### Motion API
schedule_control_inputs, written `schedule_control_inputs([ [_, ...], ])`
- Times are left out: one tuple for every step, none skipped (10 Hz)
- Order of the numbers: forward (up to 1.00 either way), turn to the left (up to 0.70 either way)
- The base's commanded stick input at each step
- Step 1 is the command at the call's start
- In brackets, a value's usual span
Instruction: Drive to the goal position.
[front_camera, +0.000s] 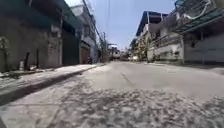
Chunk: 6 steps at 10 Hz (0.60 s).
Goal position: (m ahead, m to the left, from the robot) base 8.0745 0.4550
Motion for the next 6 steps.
schedule_control_inputs([
  [1.00,-0.20],
  [1.00,-0.28],
  [1.00,-0.29],
  [1.00,-0.29],
  [1.00,-0.34],
  [1.00,-0.35],
])
